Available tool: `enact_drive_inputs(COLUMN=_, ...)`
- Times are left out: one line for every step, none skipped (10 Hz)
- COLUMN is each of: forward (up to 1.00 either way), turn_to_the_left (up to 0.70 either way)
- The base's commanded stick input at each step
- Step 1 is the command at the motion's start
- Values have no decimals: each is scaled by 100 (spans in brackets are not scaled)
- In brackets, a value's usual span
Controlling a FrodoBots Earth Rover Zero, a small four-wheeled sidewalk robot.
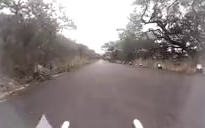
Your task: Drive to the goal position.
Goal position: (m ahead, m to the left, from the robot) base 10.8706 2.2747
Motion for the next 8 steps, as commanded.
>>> enact_drive_inputs(forward=50, turn_to_the_left=0)
enact_drive_inputs(forward=50, turn_to_the_left=0)
enact_drive_inputs(forward=50, turn_to_the_left=0)
enact_drive_inputs(forward=50, turn_to_the_left=0)
enact_drive_inputs(forward=50, turn_to_the_left=0)
enact_drive_inputs(forward=50, turn_to_the_left=0)
enact_drive_inputs(forward=50, turn_to_the_left=0)
enact_drive_inputs(forward=50, turn_to_the_left=0)
